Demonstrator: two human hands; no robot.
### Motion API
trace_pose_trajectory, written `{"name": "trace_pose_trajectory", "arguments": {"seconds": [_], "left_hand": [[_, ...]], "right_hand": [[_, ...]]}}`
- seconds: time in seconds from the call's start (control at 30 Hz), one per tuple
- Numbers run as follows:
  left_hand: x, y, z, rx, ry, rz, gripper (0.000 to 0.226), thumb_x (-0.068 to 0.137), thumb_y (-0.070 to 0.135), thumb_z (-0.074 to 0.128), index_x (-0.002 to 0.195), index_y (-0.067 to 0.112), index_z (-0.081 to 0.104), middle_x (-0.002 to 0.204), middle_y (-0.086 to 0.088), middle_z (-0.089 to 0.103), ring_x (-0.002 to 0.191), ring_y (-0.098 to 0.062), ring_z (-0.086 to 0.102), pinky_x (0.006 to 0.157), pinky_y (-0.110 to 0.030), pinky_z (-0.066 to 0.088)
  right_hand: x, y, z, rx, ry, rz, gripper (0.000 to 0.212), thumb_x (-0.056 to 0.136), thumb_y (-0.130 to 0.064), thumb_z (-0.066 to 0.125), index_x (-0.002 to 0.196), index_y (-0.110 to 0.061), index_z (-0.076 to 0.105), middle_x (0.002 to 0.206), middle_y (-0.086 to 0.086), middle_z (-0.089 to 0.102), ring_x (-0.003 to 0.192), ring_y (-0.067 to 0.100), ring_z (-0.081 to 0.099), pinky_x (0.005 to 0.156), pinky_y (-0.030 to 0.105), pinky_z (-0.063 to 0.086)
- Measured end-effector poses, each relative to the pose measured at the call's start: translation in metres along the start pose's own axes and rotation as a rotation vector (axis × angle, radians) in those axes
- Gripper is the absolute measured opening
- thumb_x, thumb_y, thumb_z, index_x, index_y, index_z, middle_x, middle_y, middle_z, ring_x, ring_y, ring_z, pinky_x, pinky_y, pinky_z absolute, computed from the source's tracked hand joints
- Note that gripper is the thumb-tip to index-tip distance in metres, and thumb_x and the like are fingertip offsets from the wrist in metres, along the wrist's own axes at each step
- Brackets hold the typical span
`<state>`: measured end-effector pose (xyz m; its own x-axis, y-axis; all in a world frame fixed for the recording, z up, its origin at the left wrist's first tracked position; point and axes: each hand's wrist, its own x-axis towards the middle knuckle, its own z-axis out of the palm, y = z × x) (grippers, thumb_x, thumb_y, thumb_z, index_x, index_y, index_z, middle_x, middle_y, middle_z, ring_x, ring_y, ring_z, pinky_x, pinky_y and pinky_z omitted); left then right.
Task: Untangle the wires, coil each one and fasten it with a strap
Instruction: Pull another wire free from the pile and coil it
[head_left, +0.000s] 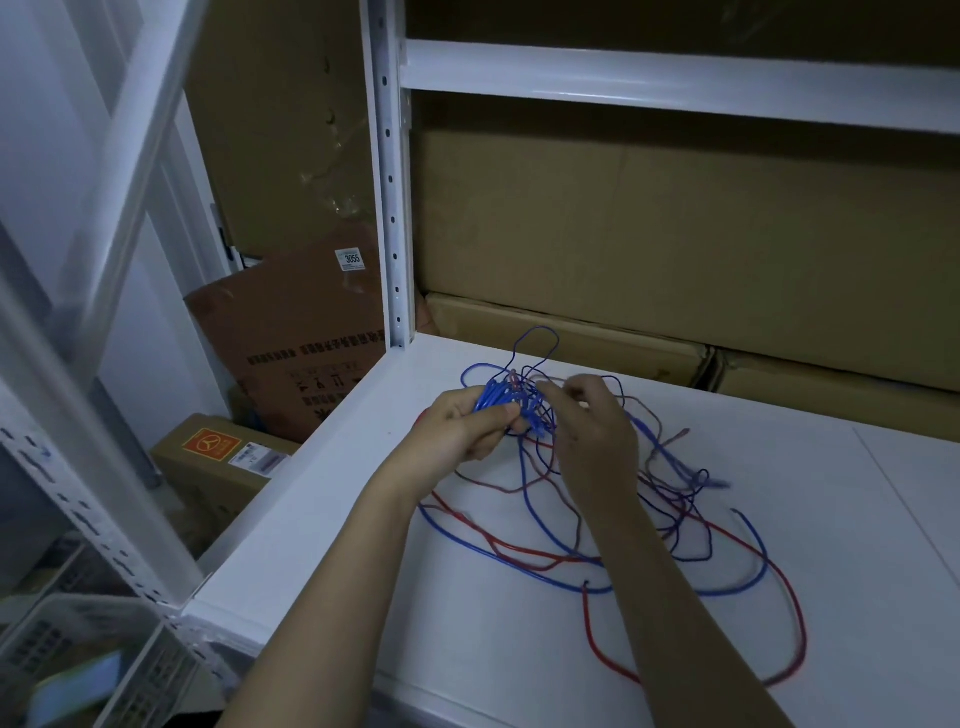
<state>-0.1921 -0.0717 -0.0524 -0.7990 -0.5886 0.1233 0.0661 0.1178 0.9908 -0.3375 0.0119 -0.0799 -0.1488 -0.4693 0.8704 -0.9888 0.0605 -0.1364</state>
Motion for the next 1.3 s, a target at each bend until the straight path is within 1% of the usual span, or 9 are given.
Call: {"name": "trace_pose_trajectory", "arguments": {"seconds": [0.23,0.4,0.53,0.67,0.77,0.87,1.0,1.13,1.3], "left_hand": [[0.003,-0.002,0.002,0.079,0.113,0.073,0.022,0.098,0.015,0.051,0.081,0.014,0.064,0.051,0.013,0.044,0.046,-0.003,0.035,0.047,-0.013,0.031],[0.007,-0.006,0.004,0.176,0.227,0.108,0.021,0.098,0.019,0.053,0.079,0.013,0.06,0.051,0.016,0.048,0.049,0.0,0.039,0.053,-0.015,0.034],[0.01,-0.007,0.008,0.245,0.319,0.122,0.021,0.098,0.022,0.053,0.079,0.016,0.06,0.057,0.02,0.057,0.054,0.006,0.049,0.057,-0.01,0.037],[0.012,-0.017,0.0,0.339,0.43,0.102,0.03,0.097,0.027,0.054,0.077,0.005,0.054,0.063,-0.007,0.05,0.058,-0.005,0.045,0.06,-0.021,0.038],[0.01,-0.023,-0.003,0.583,0.41,0.15,0.031,0.098,0.029,0.051,0.072,0.014,0.046,0.056,0.001,0.043,0.05,-0.009,0.04,0.049,-0.022,0.031],[0.009,-0.023,-0.003,0.865,0.385,0.237,0.03,0.098,0.03,0.05,0.074,0.013,0.043,0.054,0.005,0.041,0.049,-0.012,0.039,0.047,-0.03,0.026],[0.01,-0.016,-0.006,0.982,0.3,0.297,0.03,0.099,0.033,0.048,0.075,0.018,0.038,0.055,0.011,0.037,0.049,-0.007,0.037,0.046,-0.023,0.022],[0.006,-0.014,-0.013,1.0,0.28,0.268,0.03,0.1,0.036,0.043,0.076,0.018,0.037,0.058,0.008,0.04,0.053,-0.009,0.039,0.049,-0.027,0.026],[0.009,-0.006,-0.021,0.995,0.31,0.231,0.034,0.099,0.039,0.043,0.071,0.024,0.03,0.06,0.005,0.039,0.055,-0.015,0.039,0.05,-0.031,0.024]], "right_hand": [[-0.006,-0.009,-0.004,0.552,-0.219,0.223,0.038,0.088,-0.017,0.043,0.108,0.006,0.066,0.099,0.011,0.06,0.09,0.005,0.053,0.077,0.007,0.041],[-0.009,-0.016,-0.008,0.616,-0.407,0.298,0.035,0.088,-0.048,0.055,0.081,-0.014,0.064,0.08,-0.005,0.051,0.076,0.008,0.054,0.065,0.019,0.044],[-0.011,-0.026,-0.005,0.567,-0.288,0.364,0.045,0.094,-0.022,0.058,0.057,-0.034,0.037,0.058,-0.01,0.035,0.055,0.004,0.041,0.052,0.013,0.029],[-0.012,-0.012,-0.014,0.71,-0.27,0.553,0.045,0.096,-0.02,0.054,0.056,-0.008,0.037,0.055,0.008,0.036,0.054,0.017,0.037,0.057,0.028,0.034],[-0.007,0.003,-0.022,0.571,-0.248,0.532,0.046,0.095,-0.018,0.057,0.056,-0.013,0.034,0.06,0.004,0.034,0.058,0.017,0.038,0.06,0.03,0.032],[0.001,0.01,-0.022,0.528,-0.166,0.571,0.038,0.093,-0.018,0.059,0.059,-0.011,0.045,0.069,0.002,0.042,0.069,0.018,0.044,0.068,0.025,0.034],[0.013,0.007,-0.022,0.676,-0.17,0.585,0.035,0.097,-0.02,0.053,0.065,-0.008,0.05,0.061,0.02,0.043,0.054,0.017,0.041,0.056,0.018,0.04],[0.038,0.014,-0.026,0.645,-0.286,0.57,0.022,0.095,-0.019,0.057,0.077,-0.031,0.065,0.054,-0.006,0.05,0.052,0.004,0.047,0.057,0.015,0.041],[0.074,0.009,-0.029,0.714,-0.416,0.504,0.019,0.093,-0.012,0.059,0.078,-0.019,0.068,0.053,-0.012,0.05,0.049,-0.001,0.043,0.054,0.014,0.04]]}}
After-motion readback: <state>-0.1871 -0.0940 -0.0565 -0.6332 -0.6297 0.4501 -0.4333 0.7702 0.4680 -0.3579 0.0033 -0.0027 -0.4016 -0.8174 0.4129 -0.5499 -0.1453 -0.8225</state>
